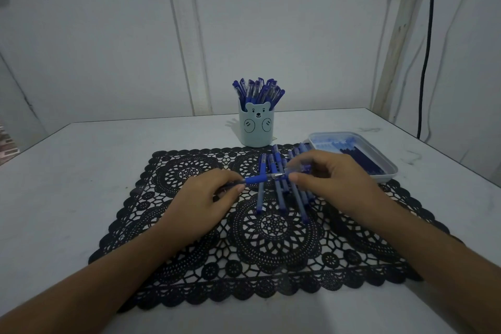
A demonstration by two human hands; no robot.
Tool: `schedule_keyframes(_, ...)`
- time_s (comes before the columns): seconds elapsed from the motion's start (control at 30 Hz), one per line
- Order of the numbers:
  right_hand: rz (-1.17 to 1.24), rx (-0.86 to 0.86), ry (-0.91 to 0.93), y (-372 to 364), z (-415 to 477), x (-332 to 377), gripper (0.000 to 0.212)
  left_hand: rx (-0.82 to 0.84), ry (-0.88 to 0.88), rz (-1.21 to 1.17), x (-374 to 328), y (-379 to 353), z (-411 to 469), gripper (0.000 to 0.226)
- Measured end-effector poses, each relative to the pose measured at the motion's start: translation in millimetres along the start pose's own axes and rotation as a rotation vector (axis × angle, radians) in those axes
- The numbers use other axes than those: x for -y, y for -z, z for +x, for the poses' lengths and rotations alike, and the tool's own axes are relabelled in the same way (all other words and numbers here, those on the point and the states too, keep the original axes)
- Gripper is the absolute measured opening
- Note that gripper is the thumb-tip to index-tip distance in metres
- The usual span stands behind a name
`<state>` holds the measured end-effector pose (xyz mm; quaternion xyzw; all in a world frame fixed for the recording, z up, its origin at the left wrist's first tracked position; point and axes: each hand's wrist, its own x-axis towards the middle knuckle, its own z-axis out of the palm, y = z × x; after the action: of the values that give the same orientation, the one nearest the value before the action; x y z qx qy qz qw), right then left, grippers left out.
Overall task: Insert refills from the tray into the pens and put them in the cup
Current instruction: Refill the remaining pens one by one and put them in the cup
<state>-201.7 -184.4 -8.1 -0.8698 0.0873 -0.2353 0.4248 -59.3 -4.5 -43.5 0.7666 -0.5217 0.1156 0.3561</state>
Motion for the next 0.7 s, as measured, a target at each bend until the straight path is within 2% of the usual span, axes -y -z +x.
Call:
schedule_keyframes(0.1, -0.023, 0.011, 0.009, -3, -2, 2, 0.012, -0.005, -0.023, 0.007, 1, -1, 0, 0.033)
schedule_keyframes(0.33, -0.032, -0.047, 0.0, 0, 0, 1, 0.005, -0.009, -0.02, 0.005, 3, -2, 1, 0.021)
schedule_keyframes(0.5, 0.001, 0.054, 0.002, -7, -3, 0, 0.006, 0.013, -0.095, 0.014, 0, -1, 2, 0.033)
schedule_keyframes(0.7, 0.197, 0.135, -0.027, -13, -5, -1, 0.015, 0.018, -0.16, 0.118, 6, -3, -1, 0.024)
